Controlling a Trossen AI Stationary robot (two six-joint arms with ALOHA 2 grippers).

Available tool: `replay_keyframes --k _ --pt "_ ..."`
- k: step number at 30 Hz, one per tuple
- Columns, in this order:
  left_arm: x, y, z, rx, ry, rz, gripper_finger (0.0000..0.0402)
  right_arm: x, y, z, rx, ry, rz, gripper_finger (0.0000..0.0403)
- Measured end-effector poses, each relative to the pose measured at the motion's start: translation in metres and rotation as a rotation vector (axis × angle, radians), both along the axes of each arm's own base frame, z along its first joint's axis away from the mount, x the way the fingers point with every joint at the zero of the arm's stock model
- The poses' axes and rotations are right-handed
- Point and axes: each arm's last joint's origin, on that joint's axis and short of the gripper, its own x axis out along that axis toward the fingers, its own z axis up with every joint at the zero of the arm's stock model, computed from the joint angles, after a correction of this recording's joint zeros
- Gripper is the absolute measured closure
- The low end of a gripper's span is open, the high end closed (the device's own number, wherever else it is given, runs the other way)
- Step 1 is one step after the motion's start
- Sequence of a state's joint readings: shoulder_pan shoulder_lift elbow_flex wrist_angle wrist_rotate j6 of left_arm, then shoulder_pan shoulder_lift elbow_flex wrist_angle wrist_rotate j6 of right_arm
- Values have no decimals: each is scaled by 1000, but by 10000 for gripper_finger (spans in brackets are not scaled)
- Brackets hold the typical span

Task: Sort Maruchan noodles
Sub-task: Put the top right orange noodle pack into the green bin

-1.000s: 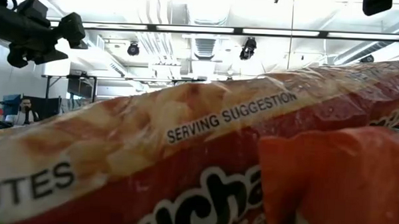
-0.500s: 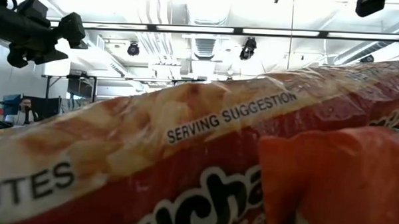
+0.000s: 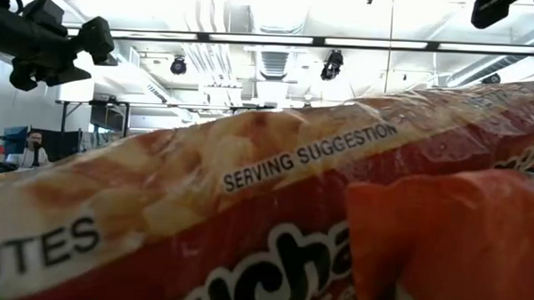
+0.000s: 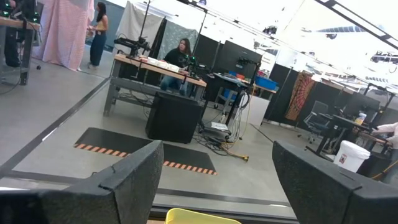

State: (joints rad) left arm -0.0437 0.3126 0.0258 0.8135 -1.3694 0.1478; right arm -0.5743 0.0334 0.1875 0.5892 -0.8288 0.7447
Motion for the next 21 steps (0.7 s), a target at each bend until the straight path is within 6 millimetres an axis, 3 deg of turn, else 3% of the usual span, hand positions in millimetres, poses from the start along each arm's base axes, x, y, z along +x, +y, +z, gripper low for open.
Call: replay_keyframes --k 21 --pt "0 0 0 0 0 0 116 1 -2 0 112 10 -8 346"
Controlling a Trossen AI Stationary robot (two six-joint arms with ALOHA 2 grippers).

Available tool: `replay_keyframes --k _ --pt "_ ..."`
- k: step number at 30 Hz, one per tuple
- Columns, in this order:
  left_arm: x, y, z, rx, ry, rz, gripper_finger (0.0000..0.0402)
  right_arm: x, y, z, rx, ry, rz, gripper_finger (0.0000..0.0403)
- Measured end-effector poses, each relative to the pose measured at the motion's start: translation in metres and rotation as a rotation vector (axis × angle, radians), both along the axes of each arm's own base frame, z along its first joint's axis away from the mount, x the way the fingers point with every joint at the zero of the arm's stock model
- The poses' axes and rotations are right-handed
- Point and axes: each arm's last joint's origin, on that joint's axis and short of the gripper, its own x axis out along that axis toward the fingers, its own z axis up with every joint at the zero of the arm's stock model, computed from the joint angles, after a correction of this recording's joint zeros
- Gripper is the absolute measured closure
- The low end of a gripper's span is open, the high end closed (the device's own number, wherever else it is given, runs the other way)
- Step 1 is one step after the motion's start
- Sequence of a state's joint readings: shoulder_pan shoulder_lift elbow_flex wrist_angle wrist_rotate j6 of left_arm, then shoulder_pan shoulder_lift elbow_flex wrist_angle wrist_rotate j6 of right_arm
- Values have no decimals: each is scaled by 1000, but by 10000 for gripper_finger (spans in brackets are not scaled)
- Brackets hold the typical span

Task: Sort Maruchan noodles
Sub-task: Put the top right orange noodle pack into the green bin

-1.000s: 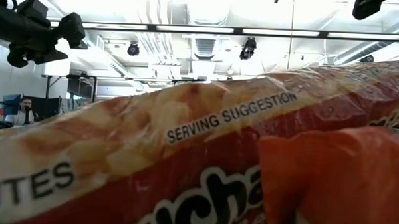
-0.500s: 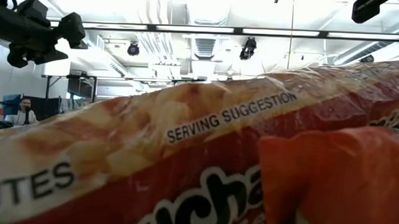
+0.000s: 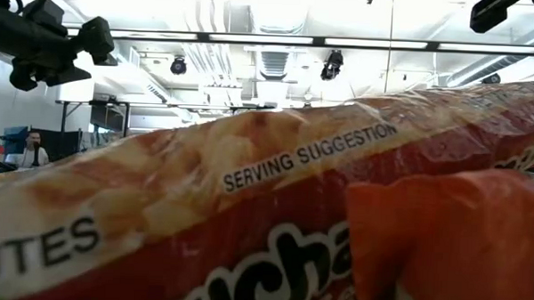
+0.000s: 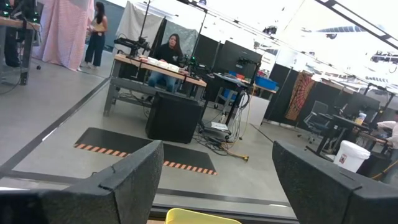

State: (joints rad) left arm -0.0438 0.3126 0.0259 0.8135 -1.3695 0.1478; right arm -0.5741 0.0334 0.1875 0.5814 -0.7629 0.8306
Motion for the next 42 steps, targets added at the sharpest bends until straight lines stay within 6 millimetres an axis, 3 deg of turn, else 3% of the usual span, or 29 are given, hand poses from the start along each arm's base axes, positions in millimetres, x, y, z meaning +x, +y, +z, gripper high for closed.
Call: replay_keyframes --k 8,22,27,32,37,42 --pt "0 0 0 0 0 0 116 1 -4 1 83 -26 -72 346" --pt "0 0 0 0 -2 0 116 33 -25 -14 232 203 -113 346" --pt "0 0 1 -27 -173 -38 116 36 -25 12 121 195 -60 346" --pt "1 0 1 -6 -130 -56 116 37 -23 37 -9 224 -5 346" --pt "1 0 -1 -13 -92 -35 116 38 -23 43 -77 307 -47 346" --pt "1 0 -1 -8 -66 -32 116 36 -23 41 -33 450 -107 346"
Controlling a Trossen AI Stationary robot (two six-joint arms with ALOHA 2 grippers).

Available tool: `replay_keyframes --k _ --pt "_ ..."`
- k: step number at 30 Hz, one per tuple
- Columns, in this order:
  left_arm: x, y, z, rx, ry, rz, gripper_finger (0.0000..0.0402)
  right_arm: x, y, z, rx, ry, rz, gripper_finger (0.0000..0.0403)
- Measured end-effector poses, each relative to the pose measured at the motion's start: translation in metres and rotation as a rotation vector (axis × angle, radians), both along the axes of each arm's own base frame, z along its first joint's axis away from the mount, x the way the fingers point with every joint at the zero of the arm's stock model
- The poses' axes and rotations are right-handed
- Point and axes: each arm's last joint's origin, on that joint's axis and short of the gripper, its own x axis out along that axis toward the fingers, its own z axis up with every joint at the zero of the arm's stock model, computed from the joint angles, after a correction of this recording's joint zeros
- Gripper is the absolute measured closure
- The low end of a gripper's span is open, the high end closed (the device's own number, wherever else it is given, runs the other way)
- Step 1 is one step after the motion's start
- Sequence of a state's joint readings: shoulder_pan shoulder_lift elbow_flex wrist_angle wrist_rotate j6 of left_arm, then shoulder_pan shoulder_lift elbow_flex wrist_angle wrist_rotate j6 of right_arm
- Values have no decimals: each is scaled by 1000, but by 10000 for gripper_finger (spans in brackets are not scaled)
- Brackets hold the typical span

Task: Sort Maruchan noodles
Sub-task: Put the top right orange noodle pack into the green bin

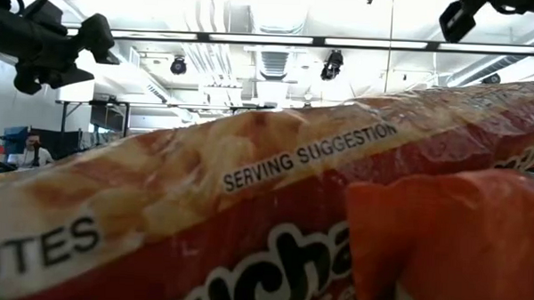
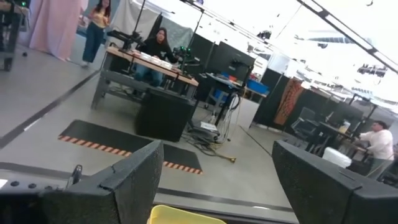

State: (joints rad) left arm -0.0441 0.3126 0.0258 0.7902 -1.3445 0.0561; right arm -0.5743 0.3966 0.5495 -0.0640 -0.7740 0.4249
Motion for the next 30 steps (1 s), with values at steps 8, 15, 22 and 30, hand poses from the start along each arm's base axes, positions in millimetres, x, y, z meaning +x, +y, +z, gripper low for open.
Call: replay_keyframes --k 8,15,22,30 --pt "0 0 0 3 11 1 116 -7 2 13 -11 29 -106 346" --pt "0 0 0 -2 -10 -2 116 -8 3 17 -12 28 -106 346" --pt "0 0 0 -5 -14 6 116 -8 3 17 -8 32 -106 346" --pt "7 -3 3 74 -130 -249 116 -10 3 19 11 131 -135 346"
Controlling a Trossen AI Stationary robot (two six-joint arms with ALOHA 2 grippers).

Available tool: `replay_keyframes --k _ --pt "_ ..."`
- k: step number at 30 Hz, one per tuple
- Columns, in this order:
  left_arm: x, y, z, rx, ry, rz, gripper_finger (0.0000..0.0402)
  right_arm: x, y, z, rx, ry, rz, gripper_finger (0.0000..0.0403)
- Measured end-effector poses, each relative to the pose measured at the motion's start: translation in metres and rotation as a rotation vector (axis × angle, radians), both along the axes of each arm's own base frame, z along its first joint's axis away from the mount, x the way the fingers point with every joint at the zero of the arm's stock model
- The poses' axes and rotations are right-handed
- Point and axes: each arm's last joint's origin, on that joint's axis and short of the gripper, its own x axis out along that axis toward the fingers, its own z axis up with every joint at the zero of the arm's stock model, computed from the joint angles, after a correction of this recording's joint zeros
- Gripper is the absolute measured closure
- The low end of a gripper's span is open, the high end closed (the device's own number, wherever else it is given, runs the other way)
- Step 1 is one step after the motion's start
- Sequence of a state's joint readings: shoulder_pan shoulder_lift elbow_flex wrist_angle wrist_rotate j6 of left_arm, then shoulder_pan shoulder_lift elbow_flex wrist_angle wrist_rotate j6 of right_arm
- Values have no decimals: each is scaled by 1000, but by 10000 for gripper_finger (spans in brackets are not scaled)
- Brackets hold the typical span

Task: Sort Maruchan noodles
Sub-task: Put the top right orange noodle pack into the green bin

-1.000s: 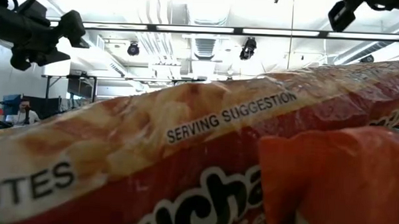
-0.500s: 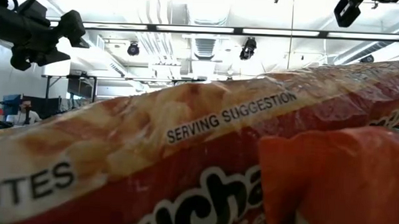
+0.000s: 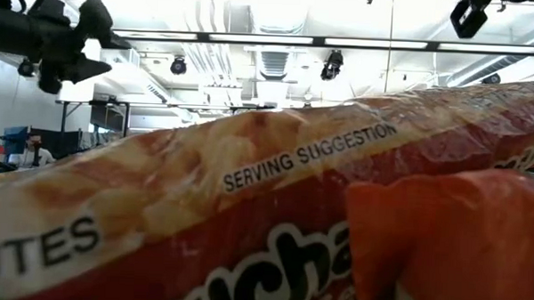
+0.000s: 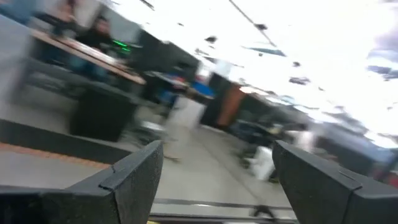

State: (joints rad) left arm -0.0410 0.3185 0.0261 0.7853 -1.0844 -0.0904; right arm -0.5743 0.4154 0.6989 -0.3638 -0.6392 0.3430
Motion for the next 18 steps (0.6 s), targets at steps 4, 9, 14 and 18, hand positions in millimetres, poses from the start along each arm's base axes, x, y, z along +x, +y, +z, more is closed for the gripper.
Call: replay_keyframes --k 4,9,14,18 --pt "8 -2 -6 -17 -22 -136 116 1 -2 -8 28 131 -62 344" --pt "22 -5 -25 -132 14 -316 116 3 -4 -19 128 273 -68 320" --pt "33 -6 -35 -196 33 -348 116 12 -10 -32 263 416 -78 285" --pt "44 -7 -27 -202 53 -347 116 17 -13 -43 396 600 -101 275"
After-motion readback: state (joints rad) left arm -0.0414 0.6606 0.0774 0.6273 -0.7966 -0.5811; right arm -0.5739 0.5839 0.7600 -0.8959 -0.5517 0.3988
